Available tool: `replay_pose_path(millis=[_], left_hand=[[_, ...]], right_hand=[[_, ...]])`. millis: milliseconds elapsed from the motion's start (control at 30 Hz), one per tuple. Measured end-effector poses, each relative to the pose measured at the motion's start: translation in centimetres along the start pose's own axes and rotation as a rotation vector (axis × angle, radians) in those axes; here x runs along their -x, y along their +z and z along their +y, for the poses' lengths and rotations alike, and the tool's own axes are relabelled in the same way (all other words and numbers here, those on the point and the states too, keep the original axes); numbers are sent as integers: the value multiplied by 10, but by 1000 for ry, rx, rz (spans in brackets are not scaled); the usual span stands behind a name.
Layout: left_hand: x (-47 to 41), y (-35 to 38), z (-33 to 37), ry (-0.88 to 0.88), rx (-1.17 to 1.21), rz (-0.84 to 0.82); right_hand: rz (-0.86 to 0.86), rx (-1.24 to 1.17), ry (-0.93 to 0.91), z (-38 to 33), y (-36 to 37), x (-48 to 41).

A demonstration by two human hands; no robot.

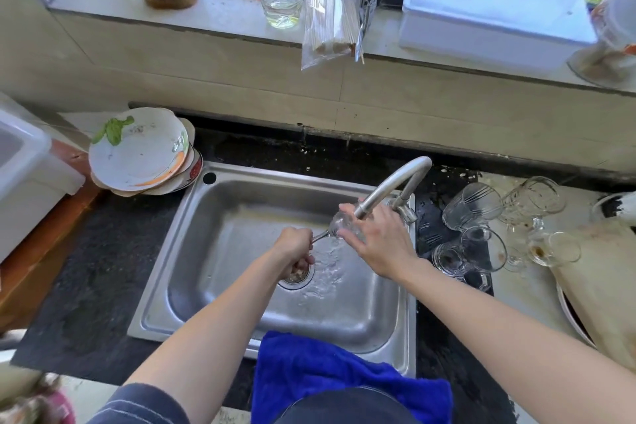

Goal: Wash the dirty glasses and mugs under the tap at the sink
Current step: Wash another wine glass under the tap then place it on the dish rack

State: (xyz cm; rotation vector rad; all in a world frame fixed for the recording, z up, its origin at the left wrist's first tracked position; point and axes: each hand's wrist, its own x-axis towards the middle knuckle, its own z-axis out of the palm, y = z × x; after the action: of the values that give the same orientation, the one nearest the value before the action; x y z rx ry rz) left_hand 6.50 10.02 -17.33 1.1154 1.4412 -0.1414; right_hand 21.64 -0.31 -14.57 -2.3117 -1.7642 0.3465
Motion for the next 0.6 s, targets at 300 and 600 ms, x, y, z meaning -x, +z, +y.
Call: replay_pose_path(millis=[300, 600], left_hand=[[14, -8, -11, 196, -153, 170], [34, -14, -11, 479, -494, 423]], right_hand=[[65, -203, 232, -13, 4, -16], [-426, -389, 223, -16, 3, -38]])
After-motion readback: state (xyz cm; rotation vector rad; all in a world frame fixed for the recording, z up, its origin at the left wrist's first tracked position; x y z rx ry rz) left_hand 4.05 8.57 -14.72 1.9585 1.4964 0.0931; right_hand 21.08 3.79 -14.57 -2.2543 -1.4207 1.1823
